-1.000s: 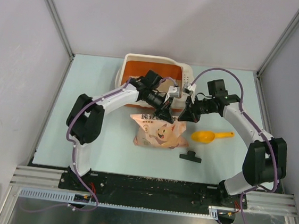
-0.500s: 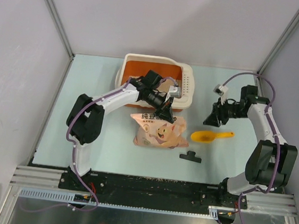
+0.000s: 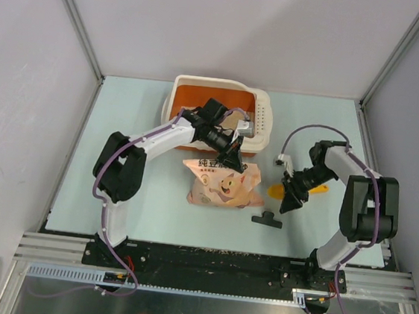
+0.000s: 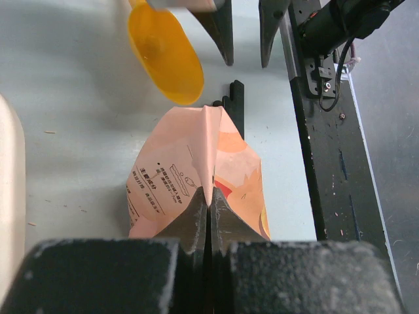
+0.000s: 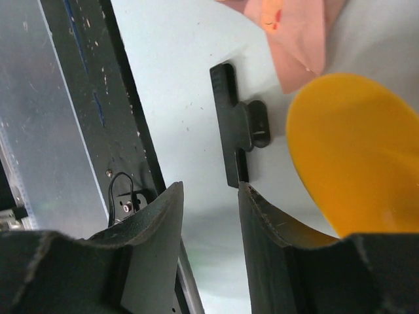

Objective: Fill the litter box with clean litter

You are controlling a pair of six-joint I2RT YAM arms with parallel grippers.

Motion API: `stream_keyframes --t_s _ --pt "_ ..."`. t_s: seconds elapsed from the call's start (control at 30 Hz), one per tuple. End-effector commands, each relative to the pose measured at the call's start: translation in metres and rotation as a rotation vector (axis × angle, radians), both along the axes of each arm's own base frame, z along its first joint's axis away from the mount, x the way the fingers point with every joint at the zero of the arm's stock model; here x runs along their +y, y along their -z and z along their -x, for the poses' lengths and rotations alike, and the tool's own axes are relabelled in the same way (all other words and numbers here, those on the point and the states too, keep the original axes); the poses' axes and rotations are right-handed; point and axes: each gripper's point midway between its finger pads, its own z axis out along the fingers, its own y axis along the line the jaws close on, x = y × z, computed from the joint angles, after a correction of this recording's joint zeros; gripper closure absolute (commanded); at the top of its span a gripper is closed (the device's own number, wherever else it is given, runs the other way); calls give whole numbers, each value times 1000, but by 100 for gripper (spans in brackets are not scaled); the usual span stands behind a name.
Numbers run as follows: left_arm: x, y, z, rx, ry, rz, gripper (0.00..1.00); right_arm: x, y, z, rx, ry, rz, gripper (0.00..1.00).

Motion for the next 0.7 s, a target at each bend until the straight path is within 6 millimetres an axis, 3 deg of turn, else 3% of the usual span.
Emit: stream_keyframes --t_s 0.0,0.27,0.67 --pt "1 -18 2 -48 -18 6 100 7 21 -1 -30 -52 87 57" --pt "0 -18 0 -51 -22 3 100 10 38 -20 -94 18 161 55" --pt "1 -15 -3 -43 -35 -8 100 28 56 0 -49 -51 140 66"
